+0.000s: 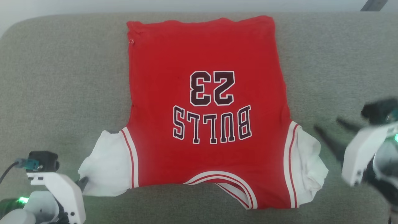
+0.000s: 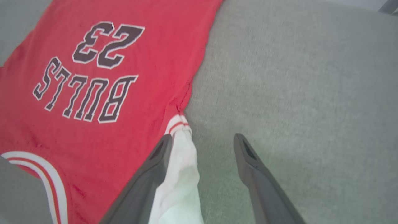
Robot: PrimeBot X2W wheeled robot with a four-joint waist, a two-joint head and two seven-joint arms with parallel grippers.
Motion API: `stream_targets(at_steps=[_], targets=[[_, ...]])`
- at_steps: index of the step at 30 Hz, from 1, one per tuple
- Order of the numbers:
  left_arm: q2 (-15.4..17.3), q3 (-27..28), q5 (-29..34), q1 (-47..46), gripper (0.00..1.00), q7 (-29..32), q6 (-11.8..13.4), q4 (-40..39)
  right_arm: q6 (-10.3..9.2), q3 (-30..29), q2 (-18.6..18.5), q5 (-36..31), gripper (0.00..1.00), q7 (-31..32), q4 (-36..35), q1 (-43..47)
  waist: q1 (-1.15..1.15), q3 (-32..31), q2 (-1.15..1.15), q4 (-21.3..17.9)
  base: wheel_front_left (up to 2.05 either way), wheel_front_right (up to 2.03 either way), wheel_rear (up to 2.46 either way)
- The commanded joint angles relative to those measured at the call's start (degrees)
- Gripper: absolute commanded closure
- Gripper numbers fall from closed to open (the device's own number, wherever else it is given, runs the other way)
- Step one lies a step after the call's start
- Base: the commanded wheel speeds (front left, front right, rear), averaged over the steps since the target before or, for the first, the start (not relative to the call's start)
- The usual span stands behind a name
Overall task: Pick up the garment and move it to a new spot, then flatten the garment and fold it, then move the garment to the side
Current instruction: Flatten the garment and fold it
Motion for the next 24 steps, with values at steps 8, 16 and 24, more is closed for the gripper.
stream_targets(at_steps=[8,16,24], targets=[[-1.6,-1.6,1.6,-4.4,1.00,0.5,-0.9,-1.3,0.01,1.1,-0.1,-1.4,0.00,-1.2,5.6,-18.2,0.00,3.3,0.00,3.3,0.00,0.00,0.00],[-4.9,-4.1,3.8,-10.2,1.00,1.0,-3.2,-0.9,0.02,4.7,-1.9,-2.5,0.00,-2.1,23.7,-37.3,0.00,8.1,0.00,9.5,0.00,0.00,0.00],[-9.1,-6.6,4.6,-14.8,1.00,0.5,-6.0,2.2,0.01,5.6,-2.3,-5.0,0.00,-0.9,41.2,-49.9,0.00,12.1,0.00,14.7,0.00,0.00,0.00]])
